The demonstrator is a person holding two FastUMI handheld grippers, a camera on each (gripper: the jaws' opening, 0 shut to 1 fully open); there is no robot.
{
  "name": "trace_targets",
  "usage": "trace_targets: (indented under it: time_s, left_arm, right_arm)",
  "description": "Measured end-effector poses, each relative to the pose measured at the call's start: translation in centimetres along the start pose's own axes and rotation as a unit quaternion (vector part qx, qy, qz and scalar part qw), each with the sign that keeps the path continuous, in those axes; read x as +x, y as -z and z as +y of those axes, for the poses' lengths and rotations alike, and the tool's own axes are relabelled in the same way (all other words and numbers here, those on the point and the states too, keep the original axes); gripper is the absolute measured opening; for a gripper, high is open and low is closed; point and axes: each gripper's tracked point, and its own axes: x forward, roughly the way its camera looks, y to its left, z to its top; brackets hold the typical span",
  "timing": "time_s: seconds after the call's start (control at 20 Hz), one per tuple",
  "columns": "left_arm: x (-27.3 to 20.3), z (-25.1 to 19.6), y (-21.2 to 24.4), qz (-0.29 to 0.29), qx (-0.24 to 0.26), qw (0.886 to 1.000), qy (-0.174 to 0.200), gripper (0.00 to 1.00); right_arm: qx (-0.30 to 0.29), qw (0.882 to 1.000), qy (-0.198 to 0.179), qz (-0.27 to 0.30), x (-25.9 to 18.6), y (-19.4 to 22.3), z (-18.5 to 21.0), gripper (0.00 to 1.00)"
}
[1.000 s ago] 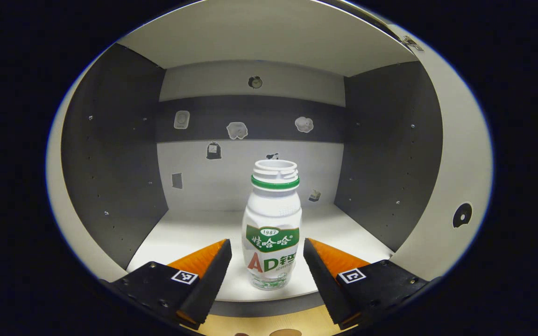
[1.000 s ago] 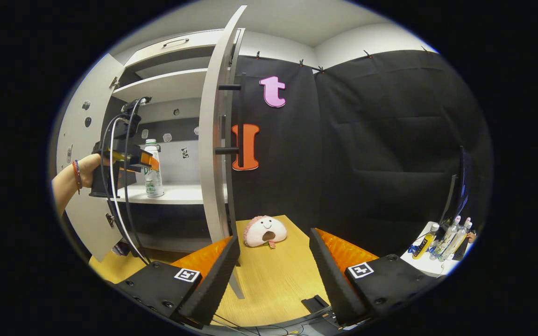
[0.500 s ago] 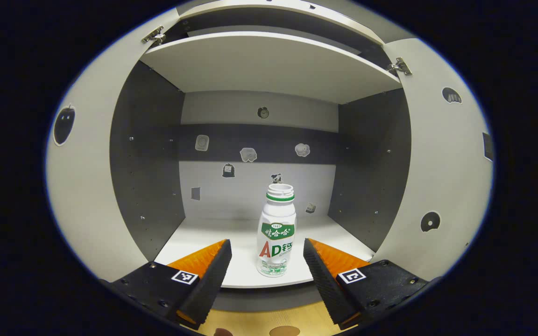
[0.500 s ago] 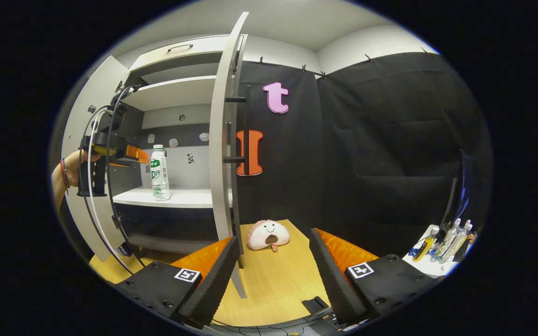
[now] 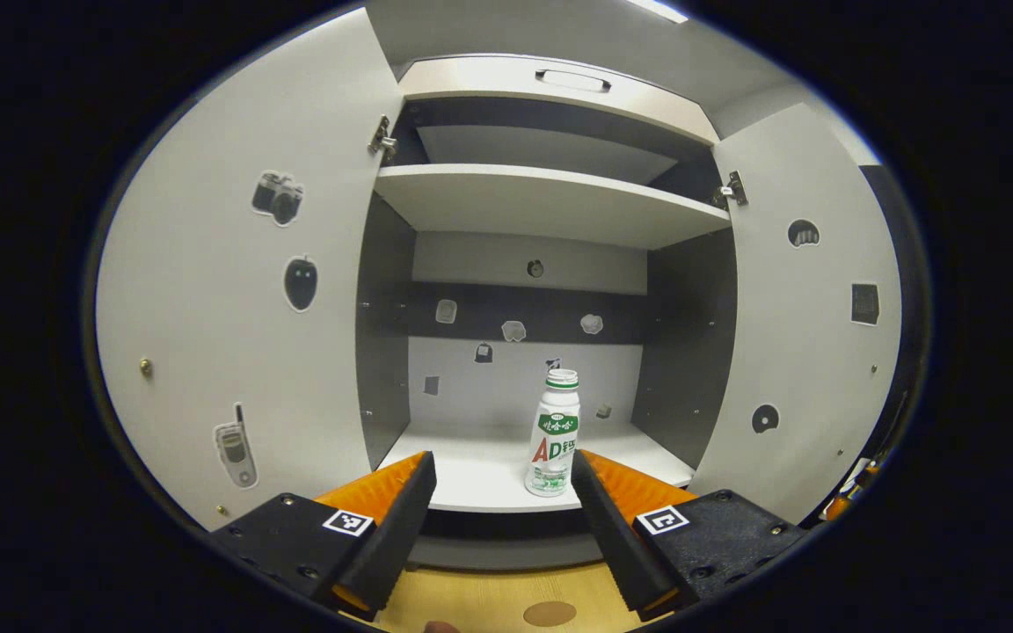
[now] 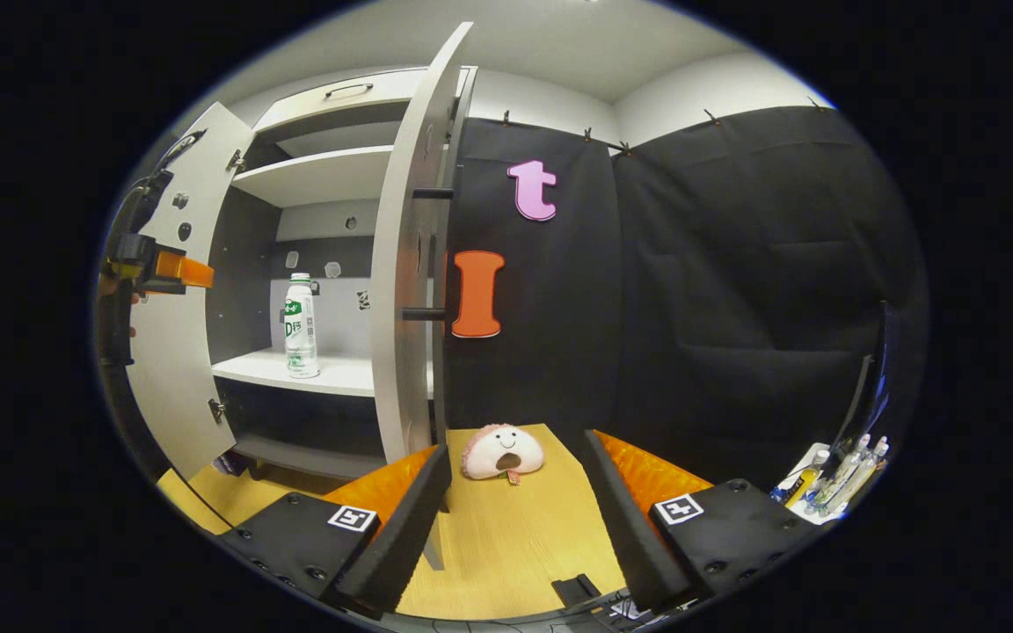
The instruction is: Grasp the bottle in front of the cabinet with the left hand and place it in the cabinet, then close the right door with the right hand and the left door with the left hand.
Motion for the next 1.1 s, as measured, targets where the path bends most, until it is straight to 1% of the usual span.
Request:
trace_targets:
  time_s: [0.05,0.15,0.3,0.5,0.55,0.6,0.65,0.7,0.75,0.8,0.85,0.9,0.95,1.1]
  left_arm:
    - [-1.1,0.3,-0.1,-0.002,-0.005,1.0,-0.003,0.94]
    - [-3.5,1.2,0.0,-0.005,-0.01,1.0,-0.016,0.93]
    - [-6.6,1.8,0.2,-0.006,-0.006,1.0,-0.025,0.95]
    - [-10.7,3.4,-0.6,-0.023,0.008,0.998,-0.052,0.95]
    - [-11.7,3.6,-0.8,-0.027,0.007,0.998,-0.054,0.95]
    - [-12.4,3.7,-1.0,-0.031,0.007,0.998,-0.054,0.95]
    - [-13.1,3.8,-1.2,-0.037,0.008,0.998,-0.056,0.95]
    - [-13.6,4.1,-1.4,-0.042,0.012,0.997,-0.06,0.95]
    - [-14.1,4.5,-1.5,-0.045,0.016,0.997,-0.065,0.95]
    - [-14.5,4.8,-1.6,-0.046,0.02,0.996,-0.068,0.92]
    - [-14.8,5.1,-1.6,-0.047,0.022,0.996,-0.071,0.95]
    - [-14.9,5.3,-1.6,-0.049,0.023,0.996,-0.073,0.95]
    - [-15.1,5.5,-1.5,-0.049,0.024,0.996,-0.076,0.95]
    - [-15.1,5.3,-1.1,-0.043,0.013,0.996,-0.071,0.95]
  right_arm:
    - [-0.001,1.0,-0.001,-0.001,0.7,0.0,-0.3,0.99]
    - [-0.003,1.0,-0.006,-0.005,2.1,-0.3,-0.6,0.99]
    - [-0.019,1.0,-0.015,-0.007,3.9,-0.5,-0.8,0.98]
    - [-0.022,0.999,-0.033,0.005,6.3,0.1,0.5,0.99]
    - [-0.02,0.999,-0.038,0.009,6.6,0.2,1.1,0.99]
    - [-0.023,0.999,-0.035,0.01,6.6,0.4,1.0,0.99]
    - [-0.027,0.999,-0.034,0.01,6.7,0.2,0.9,0.97]
    - [-0.028,0.999,-0.034,0.009,6.6,0.1,0.8,0.89]
    - [-0.026,0.999,-0.036,0.009,6.6,0.1,0.8,0.95]
    - [-0.022,0.999,-0.036,0.011,6.6,0.2,0.9,0.95]
    - [-0.02,0.999,-0.036,0.013,6.6,0.2,0.9,0.95]
    - [-0.02,0.999,-0.034,0.012,6.7,0.1,1.0,0.89]
    - [-0.02,0.999,-0.033,0.01,6.6,0.1,1.0,0.95]
    - [-0.016,0.999,-0.038,0.013,6.4,0.3,2.1,0.94]
